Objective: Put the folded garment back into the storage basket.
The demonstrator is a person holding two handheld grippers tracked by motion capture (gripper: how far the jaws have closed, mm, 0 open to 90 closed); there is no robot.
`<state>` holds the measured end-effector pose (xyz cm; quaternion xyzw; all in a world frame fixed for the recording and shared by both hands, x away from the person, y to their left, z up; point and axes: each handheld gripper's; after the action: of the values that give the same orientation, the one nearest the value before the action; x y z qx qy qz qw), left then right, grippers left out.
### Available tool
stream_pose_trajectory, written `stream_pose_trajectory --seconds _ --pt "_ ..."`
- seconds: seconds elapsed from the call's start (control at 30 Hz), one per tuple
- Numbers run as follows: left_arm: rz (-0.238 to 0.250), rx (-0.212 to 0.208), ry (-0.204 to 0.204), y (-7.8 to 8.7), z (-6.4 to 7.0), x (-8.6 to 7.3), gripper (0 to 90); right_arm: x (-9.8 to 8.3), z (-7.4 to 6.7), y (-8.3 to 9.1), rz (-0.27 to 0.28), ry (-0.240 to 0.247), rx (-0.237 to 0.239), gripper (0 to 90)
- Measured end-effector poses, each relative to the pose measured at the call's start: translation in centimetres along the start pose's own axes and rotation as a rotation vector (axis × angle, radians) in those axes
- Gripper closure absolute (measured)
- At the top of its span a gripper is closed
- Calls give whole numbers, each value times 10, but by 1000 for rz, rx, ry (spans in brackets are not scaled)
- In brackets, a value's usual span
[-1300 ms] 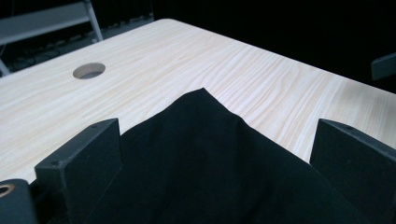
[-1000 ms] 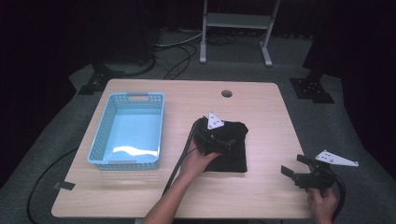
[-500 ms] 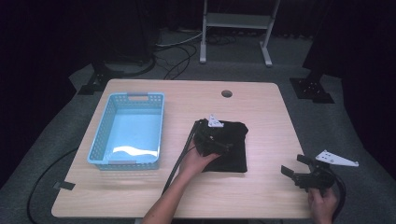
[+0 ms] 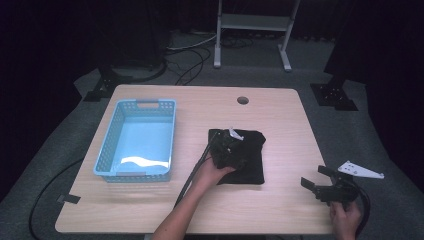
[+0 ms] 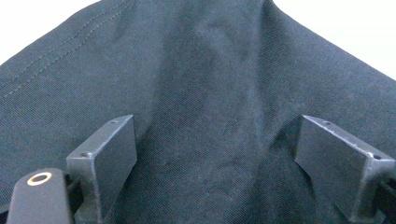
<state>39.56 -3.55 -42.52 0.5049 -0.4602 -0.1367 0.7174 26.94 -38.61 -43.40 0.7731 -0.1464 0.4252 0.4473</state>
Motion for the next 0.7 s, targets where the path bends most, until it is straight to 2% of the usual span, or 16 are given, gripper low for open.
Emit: stream_pose_trajectory --seconds 0.23,0.43,0.7 --pt "-6 11 -20 -1 0 0 183 0 0 0 -2 0 -2 15" --pt "8 16 -35 0 1 -2 257 0 0 0 -1 0 -4 14" --pt "21 5 -46 0 2 -2 352 0 0 0 1 -3 -3 14"
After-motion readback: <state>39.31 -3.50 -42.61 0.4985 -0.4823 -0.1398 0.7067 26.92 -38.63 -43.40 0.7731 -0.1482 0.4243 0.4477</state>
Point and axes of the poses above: each handheld gripper's, and its own axes: y roughly backward along the jaws, x roughly out of its top, z roughly to its right, and after that the axes turned 9 degrees about -z, right-handed
